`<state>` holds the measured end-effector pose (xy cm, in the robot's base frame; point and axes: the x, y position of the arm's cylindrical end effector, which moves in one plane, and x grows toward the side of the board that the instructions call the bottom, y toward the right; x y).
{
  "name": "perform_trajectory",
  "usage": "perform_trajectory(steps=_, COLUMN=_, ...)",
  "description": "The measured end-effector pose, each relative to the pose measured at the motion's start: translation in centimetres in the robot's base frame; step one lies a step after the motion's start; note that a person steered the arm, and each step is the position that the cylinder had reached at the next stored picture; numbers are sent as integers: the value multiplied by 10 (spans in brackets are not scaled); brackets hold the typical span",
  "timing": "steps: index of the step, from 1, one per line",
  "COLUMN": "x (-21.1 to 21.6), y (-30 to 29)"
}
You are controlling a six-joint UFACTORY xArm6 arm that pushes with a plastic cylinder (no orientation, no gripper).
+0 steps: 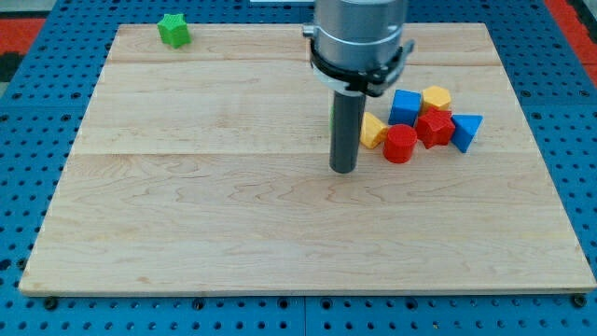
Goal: Place the red circle diagonal to the green circle
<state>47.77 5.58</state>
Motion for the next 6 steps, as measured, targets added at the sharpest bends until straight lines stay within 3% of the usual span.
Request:
perform_trajectory(steps=1, x=25, y=47)
perform_trajectory(steps=2, x=0, y=104)
perform_trajectory(steps=4, x=-50, y=89)
perform_trajectory(steps=6, x=-21, y=-1)
